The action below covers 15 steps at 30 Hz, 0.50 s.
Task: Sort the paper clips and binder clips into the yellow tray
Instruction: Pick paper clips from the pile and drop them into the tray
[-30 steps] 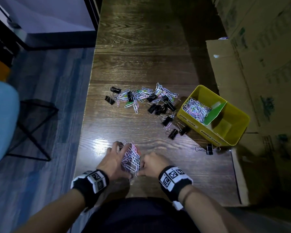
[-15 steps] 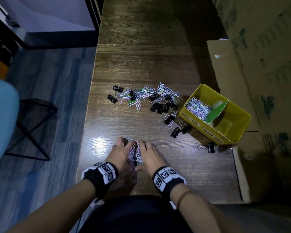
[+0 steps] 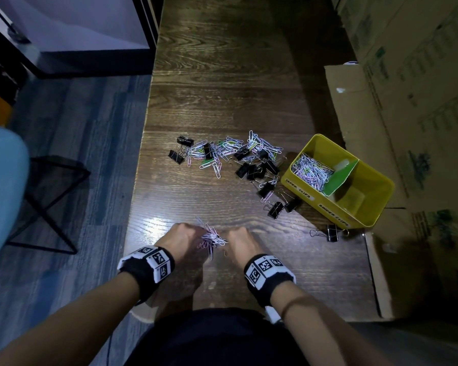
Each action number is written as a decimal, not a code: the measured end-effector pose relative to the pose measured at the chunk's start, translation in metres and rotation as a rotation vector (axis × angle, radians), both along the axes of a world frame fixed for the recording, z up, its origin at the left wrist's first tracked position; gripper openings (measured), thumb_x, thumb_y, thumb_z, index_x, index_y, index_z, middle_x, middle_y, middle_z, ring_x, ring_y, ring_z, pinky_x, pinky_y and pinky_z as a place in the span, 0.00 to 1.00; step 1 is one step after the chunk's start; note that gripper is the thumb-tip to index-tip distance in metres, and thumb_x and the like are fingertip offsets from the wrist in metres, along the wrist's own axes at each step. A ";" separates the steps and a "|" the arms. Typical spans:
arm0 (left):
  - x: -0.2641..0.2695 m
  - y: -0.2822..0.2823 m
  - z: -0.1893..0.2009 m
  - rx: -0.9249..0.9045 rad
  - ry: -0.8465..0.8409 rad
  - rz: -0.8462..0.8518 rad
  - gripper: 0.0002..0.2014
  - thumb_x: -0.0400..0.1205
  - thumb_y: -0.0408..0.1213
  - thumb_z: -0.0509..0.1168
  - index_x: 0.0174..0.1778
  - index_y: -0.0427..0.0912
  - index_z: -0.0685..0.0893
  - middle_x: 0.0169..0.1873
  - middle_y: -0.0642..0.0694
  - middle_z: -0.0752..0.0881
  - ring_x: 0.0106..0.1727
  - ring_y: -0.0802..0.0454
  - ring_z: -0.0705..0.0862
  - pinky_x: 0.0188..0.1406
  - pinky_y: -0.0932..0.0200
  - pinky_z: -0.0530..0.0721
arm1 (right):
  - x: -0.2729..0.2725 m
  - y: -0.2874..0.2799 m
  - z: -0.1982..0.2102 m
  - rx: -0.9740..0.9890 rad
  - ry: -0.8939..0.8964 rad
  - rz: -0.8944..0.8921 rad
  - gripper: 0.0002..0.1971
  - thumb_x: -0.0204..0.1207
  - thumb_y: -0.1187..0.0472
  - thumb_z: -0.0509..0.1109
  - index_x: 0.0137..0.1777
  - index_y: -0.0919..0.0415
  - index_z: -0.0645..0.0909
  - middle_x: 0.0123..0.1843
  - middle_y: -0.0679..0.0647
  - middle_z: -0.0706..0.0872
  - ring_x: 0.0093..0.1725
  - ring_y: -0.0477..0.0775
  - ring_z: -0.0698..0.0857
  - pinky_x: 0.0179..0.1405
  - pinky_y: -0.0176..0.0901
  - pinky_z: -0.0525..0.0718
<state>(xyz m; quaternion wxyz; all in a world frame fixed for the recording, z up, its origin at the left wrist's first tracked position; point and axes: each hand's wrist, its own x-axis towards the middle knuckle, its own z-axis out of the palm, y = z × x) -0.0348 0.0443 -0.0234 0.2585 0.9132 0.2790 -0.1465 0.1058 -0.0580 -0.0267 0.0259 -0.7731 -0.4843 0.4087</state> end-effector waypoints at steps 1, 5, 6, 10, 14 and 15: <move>-0.002 0.003 -0.001 -0.007 -0.026 0.008 0.06 0.82 0.39 0.63 0.46 0.43 0.85 0.38 0.46 0.89 0.40 0.46 0.86 0.40 0.60 0.77 | 0.003 0.001 0.000 -0.044 0.046 -0.038 0.12 0.80 0.63 0.66 0.59 0.67 0.84 0.45 0.60 0.87 0.43 0.59 0.86 0.39 0.35 0.83; -0.007 0.013 -0.003 -0.096 -0.099 0.125 0.06 0.77 0.41 0.70 0.48 0.50 0.89 0.38 0.50 0.91 0.40 0.53 0.88 0.43 0.64 0.78 | 0.014 -0.003 0.002 0.006 0.125 -0.152 0.18 0.76 0.56 0.72 0.65 0.57 0.83 0.56 0.59 0.88 0.48 0.55 0.87 0.44 0.37 0.81; -0.008 0.015 -0.004 -0.129 -0.119 0.186 0.08 0.76 0.41 0.71 0.50 0.51 0.90 0.40 0.51 0.92 0.41 0.57 0.88 0.45 0.67 0.79 | 0.016 -0.005 0.002 0.034 0.149 -0.192 0.18 0.76 0.56 0.73 0.66 0.57 0.82 0.58 0.59 0.88 0.48 0.53 0.87 0.43 0.35 0.78; -0.011 0.020 -0.007 -0.192 -0.146 0.278 0.12 0.73 0.40 0.74 0.52 0.49 0.89 0.49 0.52 0.89 0.48 0.66 0.85 0.46 0.85 0.70 | 0.025 -0.009 0.007 0.126 0.252 -0.336 0.20 0.72 0.56 0.76 0.63 0.61 0.84 0.55 0.59 0.89 0.44 0.45 0.82 0.44 0.30 0.74; -0.013 0.025 -0.008 -0.294 -0.139 0.308 0.12 0.73 0.41 0.74 0.52 0.48 0.89 0.49 0.54 0.89 0.44 0.77 0.81 0.45 0.86 0.70 | 0.032 -0.012 0.013 0.134 0.312 -0.421 0.21 0.70 0.55 0.78 0.62 0.60 0.84 0.55 0.55 0.90 0.48 0.46 0.84 0.54 0.34 0.80; -0.014 0.027 -0.007 -0.346 -0.144 0.346 0.11 0.72 0.41 0.75 0.50 0.48 0.90 0.48 0.56 0.89 0.39 0.77 0.81 0.45 0.82 0.75 | 0.034 -0.012 0.014 0.137 0.324 -0.439 0.21 0.69 0.54 0.78 0.62 0.60 0.84 0.55 0.55 0.89 0.50 0.46 0.85 0.56 0.35 0.80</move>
